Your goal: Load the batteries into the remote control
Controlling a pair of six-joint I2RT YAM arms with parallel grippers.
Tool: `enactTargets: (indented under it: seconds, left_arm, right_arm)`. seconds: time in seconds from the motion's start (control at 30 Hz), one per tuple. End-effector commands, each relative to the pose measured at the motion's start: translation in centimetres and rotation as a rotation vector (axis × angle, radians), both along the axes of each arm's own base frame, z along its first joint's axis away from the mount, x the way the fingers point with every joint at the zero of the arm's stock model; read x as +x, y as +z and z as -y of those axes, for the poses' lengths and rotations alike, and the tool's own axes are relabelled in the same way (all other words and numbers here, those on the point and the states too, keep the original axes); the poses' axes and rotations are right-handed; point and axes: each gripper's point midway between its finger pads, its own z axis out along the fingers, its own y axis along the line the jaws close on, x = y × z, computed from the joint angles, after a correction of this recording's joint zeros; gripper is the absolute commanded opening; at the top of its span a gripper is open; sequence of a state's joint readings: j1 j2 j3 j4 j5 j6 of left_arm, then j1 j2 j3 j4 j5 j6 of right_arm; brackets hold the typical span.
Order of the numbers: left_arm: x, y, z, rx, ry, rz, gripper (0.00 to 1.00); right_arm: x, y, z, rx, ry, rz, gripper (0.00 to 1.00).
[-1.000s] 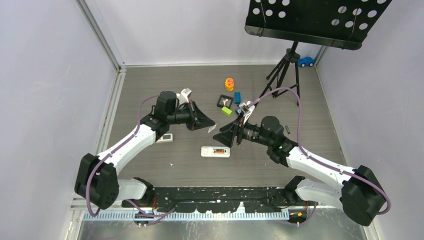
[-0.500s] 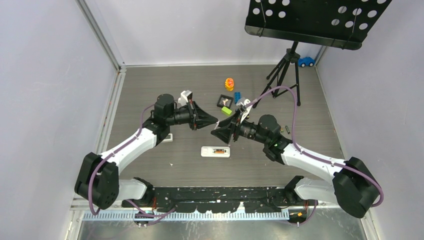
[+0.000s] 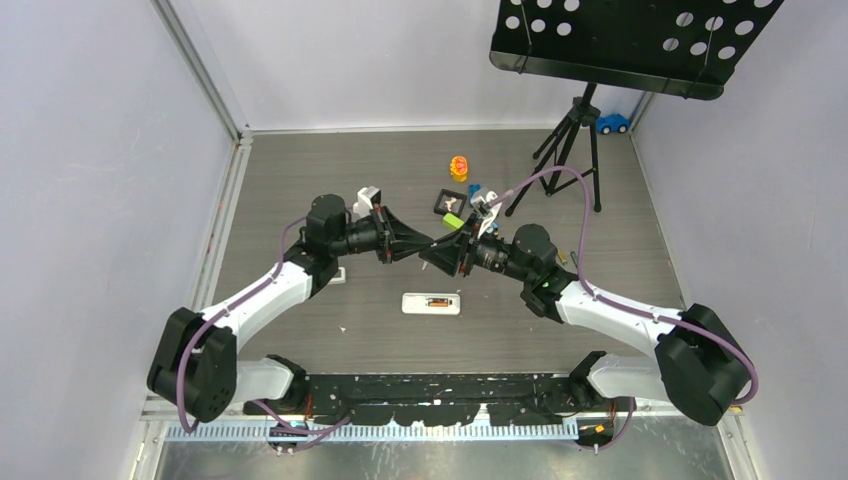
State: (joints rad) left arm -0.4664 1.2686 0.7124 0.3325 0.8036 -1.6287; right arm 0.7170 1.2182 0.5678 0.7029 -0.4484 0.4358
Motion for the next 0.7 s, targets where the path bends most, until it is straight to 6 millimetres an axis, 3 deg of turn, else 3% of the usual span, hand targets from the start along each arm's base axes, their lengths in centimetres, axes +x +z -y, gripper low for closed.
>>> enactTargets:
  seconds: [0.0,0.2,0.43,0.67]
  left_arm:
    - [0.4,2.6,-0.4,-0.039,0.051,0.121,0.1]
    - [0.6,2.7,-0.7,-0.007,0.073,0.166,0.2]
    - [1.0,1.9,-1.0,0.041,0.096,0.195,0.55]
    - [1.3,1.3,-2.2,0.121,0.134,0.26,0.76]
  right_arm:
    - [0.0,3.7,-0.6,0.095,0.014,0.032,0.26]
    - [-0.3,4.5,-0.6,0.13,0.023,-0.017,0.22]
    - [-0.5,3.7,-0.6,0.109,0.021,-0.106,0.21]
    - [0.8,3.8,0.2,0.115,-0.092,-0.242,0.21]
